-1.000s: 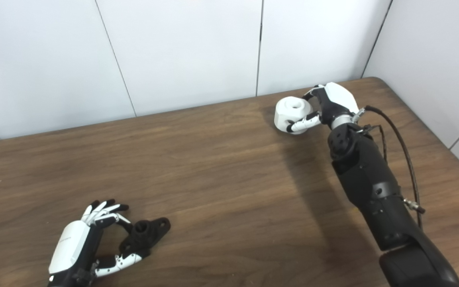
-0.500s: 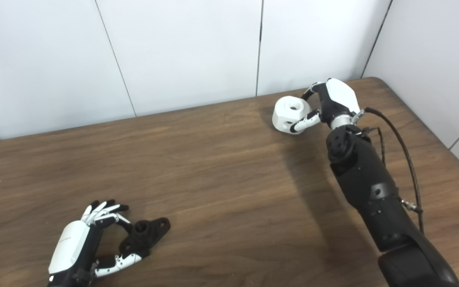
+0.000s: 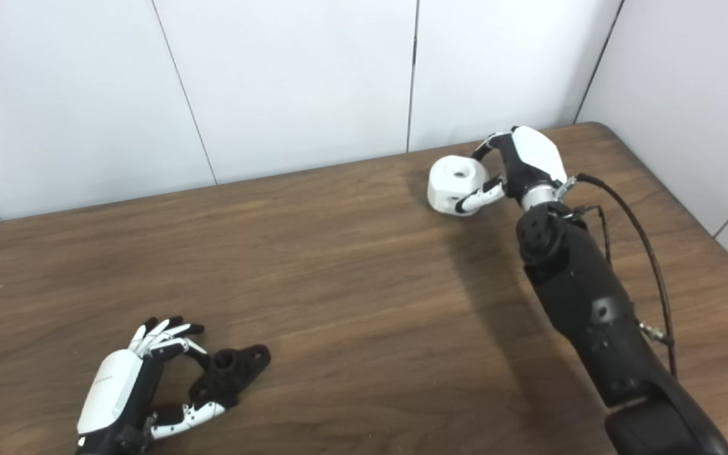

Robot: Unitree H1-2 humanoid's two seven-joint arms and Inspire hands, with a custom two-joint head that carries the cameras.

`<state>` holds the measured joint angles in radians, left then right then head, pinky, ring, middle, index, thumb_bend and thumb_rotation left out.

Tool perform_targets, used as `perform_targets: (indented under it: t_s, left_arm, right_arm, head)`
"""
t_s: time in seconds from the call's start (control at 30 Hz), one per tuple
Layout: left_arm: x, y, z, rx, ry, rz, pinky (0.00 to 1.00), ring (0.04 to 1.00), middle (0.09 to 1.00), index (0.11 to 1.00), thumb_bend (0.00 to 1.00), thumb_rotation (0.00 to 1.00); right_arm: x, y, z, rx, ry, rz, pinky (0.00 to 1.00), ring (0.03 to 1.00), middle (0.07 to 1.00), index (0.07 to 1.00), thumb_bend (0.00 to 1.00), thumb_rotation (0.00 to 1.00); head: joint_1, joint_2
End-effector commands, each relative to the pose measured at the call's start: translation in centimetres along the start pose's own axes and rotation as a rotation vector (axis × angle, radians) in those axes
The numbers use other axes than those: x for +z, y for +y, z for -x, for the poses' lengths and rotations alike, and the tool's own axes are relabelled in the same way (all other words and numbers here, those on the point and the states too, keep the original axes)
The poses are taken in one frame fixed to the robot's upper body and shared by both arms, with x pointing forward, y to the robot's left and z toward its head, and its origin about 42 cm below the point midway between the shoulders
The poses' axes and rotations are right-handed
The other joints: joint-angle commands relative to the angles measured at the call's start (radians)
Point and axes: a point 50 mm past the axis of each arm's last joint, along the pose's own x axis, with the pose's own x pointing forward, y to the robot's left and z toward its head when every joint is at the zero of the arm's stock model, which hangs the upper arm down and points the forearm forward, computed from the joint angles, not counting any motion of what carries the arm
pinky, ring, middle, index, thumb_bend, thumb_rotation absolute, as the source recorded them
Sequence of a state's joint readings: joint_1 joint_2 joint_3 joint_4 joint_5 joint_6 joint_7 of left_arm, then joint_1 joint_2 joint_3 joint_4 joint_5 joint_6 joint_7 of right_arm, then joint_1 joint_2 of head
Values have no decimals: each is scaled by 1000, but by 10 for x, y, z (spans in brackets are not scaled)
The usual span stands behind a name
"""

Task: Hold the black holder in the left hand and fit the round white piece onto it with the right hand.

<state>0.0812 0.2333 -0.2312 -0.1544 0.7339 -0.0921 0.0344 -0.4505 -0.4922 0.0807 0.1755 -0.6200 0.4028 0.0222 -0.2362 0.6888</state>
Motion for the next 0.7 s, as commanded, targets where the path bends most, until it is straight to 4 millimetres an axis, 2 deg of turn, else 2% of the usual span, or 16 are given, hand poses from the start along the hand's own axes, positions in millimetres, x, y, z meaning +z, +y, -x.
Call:
perform_targets:
  t_s: [0.0, 0.4, 0.67]
  left_arm:
    - [-3, 2, 1, 14, 10, -19, 1000, 914, 807, 485, 519, 42]
    - [4, -4, 0, 12, 20, -23, 1000, 922, 812, 485, 520, 43]
    - [9, -12, -2, 15, 24, -27, 1000, 925, 812, 486, 520, 44]
  right_arm:
    - [22, -34, -4, -69, -84, 14, 1000, 976, 868, 488, 518, 136]
    - [82, -56, 33, 84, -281, 75, 1000, 973, 858, 487, 518, 144]
    - [115, -48, 63, 157, -414, 88, 1000, 973, 856, 485, 521, 140]
  head:
    - [11, 1]
    - [88, 5]
    - [157, 12]
